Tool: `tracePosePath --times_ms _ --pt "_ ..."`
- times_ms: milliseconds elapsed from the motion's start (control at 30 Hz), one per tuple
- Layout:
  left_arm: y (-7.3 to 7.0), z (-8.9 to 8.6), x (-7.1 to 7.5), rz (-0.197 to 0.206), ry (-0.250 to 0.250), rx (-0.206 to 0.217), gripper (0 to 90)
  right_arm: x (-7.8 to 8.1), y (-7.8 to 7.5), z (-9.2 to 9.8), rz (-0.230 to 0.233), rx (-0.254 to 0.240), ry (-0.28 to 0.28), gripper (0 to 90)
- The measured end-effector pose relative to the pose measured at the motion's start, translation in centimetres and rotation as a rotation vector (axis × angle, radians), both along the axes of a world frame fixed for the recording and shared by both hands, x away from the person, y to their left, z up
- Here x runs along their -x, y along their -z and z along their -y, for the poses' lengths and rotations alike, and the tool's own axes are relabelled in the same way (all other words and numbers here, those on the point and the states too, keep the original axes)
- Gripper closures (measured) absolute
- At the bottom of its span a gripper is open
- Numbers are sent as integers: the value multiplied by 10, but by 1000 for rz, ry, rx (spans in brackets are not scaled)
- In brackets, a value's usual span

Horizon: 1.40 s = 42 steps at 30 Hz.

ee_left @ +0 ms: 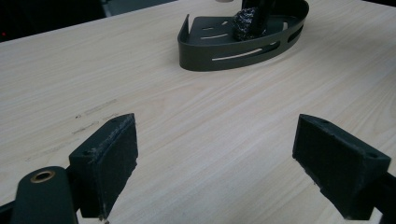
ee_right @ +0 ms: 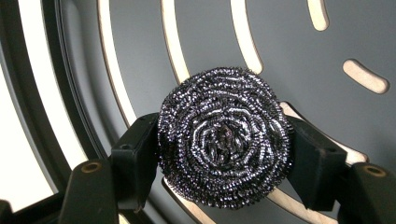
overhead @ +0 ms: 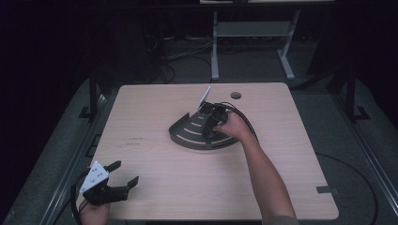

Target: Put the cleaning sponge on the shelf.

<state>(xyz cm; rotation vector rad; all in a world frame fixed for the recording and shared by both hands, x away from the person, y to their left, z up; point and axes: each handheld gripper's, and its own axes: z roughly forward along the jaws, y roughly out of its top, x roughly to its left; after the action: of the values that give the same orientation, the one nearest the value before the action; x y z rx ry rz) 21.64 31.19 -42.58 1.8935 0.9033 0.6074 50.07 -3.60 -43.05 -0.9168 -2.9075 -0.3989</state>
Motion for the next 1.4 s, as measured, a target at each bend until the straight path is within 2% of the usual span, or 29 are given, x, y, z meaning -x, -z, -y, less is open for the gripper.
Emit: tracePosePath --times_ms 533,867,1033,1167,1400 --pt "0 0 1 3 -2 1 134 1 -4 2 7 -3 -1 277" --pt "0 -2 1 1 -6 0 133 6 -14 3 24 -21 5 185" --pt "0 -1 2 0 -4 -4 134 9 -20 4 20 -38 5 184" --pt "0 -1 2 -1 -3 -8 134 12 -25 6 34 -44 5 183" --pt "1 0 2 1 -3 -11 134 17 -31 17 39 -67 5 184"
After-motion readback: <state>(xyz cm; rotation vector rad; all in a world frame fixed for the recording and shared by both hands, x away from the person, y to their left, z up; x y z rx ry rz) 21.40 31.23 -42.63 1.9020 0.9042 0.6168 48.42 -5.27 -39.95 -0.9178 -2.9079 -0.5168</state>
